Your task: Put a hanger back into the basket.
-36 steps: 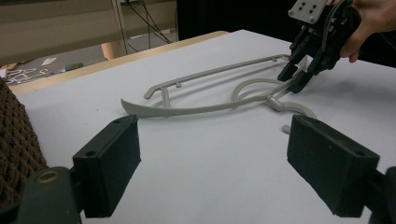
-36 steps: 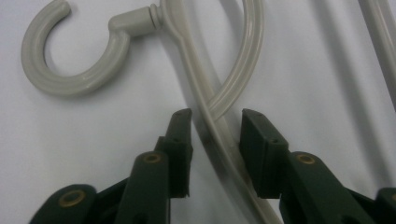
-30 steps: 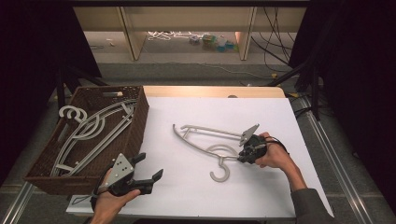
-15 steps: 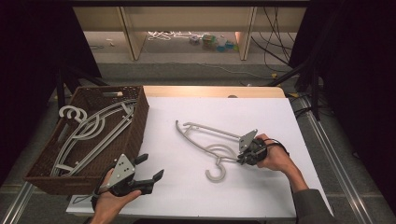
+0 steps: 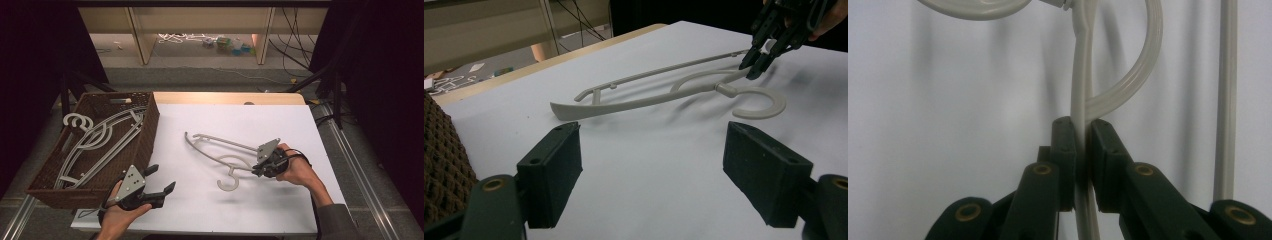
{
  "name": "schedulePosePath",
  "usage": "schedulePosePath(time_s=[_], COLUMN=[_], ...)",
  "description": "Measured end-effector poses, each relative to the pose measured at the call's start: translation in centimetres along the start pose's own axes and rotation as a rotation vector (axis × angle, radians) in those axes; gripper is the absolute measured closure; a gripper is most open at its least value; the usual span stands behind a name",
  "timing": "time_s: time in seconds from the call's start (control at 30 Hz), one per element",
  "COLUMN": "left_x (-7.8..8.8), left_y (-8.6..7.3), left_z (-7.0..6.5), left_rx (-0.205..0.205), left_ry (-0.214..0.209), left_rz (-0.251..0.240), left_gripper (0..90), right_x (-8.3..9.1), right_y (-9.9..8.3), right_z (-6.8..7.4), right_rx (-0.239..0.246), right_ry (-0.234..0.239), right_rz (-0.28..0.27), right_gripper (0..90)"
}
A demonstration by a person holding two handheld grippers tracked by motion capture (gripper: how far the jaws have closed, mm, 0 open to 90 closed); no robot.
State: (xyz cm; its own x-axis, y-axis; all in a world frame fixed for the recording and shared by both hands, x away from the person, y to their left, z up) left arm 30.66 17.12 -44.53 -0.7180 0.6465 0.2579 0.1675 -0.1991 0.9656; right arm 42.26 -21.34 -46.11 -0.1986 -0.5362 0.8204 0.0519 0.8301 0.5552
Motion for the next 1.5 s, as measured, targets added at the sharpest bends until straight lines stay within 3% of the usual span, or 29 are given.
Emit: schedulePosePath(time_s=[0.13,0.17,0.37,0.5,0.57,0.7,0.83,1.1,1.2,1.3,1.5], left_x=[-0.1,-0.2,-0.5,-0.9,-1.1,-2.2,-3.6,-6.1,-7.2,-8.3,-9.7], left_y=[0.1,0.2,0.3,0.6,0.7,1.0,1.0,1.4,1.4,1.3,1.3], left_z=[-0.1,0.1,0.1,0.0,-0.4,-0.7,-1.4,-2.3,-2.6,-2.9,-3.6], left_rx=[-0.01,-0.035,-0.043,-0.072,-0.078,-0.144,-0.181,-0.279,-0.347,-0.357,-0.452], left_ry=[-0.02,-0.024,-0.024,-0.018,-0.014,-0.016,-0.053,-0.08,-0.101,-0.13,-0.165], left_rz=[0.005,-0.007,-0.015,-0.012,0.008,0.018,0.029,0.071,0.114,0.151,0.188], left_gripper=[23.6,23.6,23.8,24.0,24.2,24.4,23.9,25.2,28.1,28.7,41.2], right_x=[0.2,0.4,0.9,1.5,1.7,2.1,2.2,2.3,2.2,2.3,2.4], right_y=[0.4,0.5,1.2,1.6,1.8,2.0,2.4,3.1,3.3,3.5,3.6], right_z=[0.5,0.6,1.2,1.5,1.7,2.1,2.5,3.3,3.5,3.6,3.7], right_rx=[0.017,0.021,0.037,0.052,0.05,0.039,0.061,0.088,0.092,0.103,0.106], right_ry=[0.0,0.012,0.011,0.007,0.02,0.022,0.029,0.055,0.065,0.062,0.066], right_rz=[-0.011,-0.013,-0.044,-0.074,-0.083,-0.095,-0.106,-0.12,-0.125,-0.131,-0.146], right_gripper=[82.4,82.4,82.6,82.6,82.7,82.7,82.7,82.8,82.8,82.9,82.9])
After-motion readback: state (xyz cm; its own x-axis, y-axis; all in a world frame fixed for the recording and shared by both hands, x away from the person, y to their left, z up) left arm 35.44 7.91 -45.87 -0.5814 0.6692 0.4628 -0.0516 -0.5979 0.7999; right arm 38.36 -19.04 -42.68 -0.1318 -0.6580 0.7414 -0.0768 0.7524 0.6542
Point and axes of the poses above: each handheld gripper's, and its own axes: x roughly backward along the jaws, y roughly out of its top, z roughly to its left, the point moved 2 cm from there along -x, roughly forward along the jaws, and after that the axes turned 5 degrees about -z, right-handed, at the moved point
